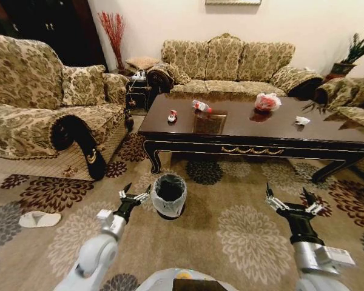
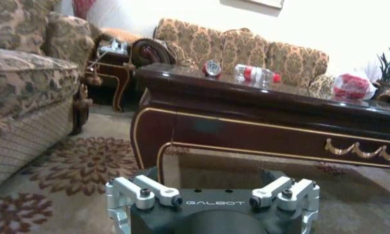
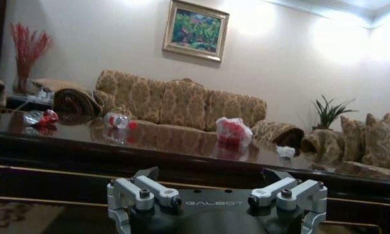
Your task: Move to the front of the table and place the trash on the table into the trash bin.
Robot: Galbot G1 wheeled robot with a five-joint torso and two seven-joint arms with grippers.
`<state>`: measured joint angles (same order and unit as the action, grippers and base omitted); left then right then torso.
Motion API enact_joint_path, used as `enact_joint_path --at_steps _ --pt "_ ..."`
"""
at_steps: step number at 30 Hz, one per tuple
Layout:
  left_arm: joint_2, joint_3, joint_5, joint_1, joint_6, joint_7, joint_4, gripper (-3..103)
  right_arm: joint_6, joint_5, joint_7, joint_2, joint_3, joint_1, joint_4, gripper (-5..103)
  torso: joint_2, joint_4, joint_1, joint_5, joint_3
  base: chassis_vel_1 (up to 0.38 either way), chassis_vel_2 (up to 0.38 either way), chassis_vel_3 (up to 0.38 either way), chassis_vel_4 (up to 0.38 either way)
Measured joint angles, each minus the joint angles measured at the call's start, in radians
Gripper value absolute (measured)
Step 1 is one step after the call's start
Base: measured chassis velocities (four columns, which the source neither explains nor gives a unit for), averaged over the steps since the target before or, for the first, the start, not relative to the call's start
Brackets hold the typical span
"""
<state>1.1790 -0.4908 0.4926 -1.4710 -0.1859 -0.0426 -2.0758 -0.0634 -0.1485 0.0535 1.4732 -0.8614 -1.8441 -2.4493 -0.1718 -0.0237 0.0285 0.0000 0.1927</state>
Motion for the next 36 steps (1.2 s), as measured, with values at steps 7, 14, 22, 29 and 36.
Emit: enact_joint_path --at_steps 7,14,22,29,36 --pt "-0.05 0.104 0.014 0.173 -0.05 -0.004 0.185 100 -0.041 0.024 0.014 0.01 -0.01 0.004 0.014 100 0.0 0.0 0.0 0.0 0.0 0.0 0.0 0.0 0.0" --pt "-0.074 0.217 0.061 0.382 -0.088 -0.021 0.416 100 -0.023 0.036 0.037 0.016 -0.024 -0.001 0.027 100 0.0 0.0 0.0 0.0 0.0 0.0 0.0 0.0 0.0" --pt "-0.071 0.347 0.087 0.555 -0.127 -0.018 0.609 100 -0.023 -0.001 0.072 0.018 -0.036 -0.004 0.02 100 0.0 0.0001 0.0 0.0001 0.0 0.0 0.0 0.0 0.0" --pt "-0.067 0.403 0.093 0.609 -0.265 -0.04 0.68 100 -0.023 -0.035 0.096 0.016 -0.049 -0.003 0.015 100 0.0 -0.0002 0.0 0.0 0.0 0.0 0.0 0.0 0.0" --pt "-0.063 0.41 0.09 0.636 -0.314 -0.043 0.706 103 -0.002 -0.038 0.1 0.021 -0.05 -0.002 0.026 100 0.0 -0.0001 0.0 0.0004 0.0 0.0 0.0 0.0 0.0"
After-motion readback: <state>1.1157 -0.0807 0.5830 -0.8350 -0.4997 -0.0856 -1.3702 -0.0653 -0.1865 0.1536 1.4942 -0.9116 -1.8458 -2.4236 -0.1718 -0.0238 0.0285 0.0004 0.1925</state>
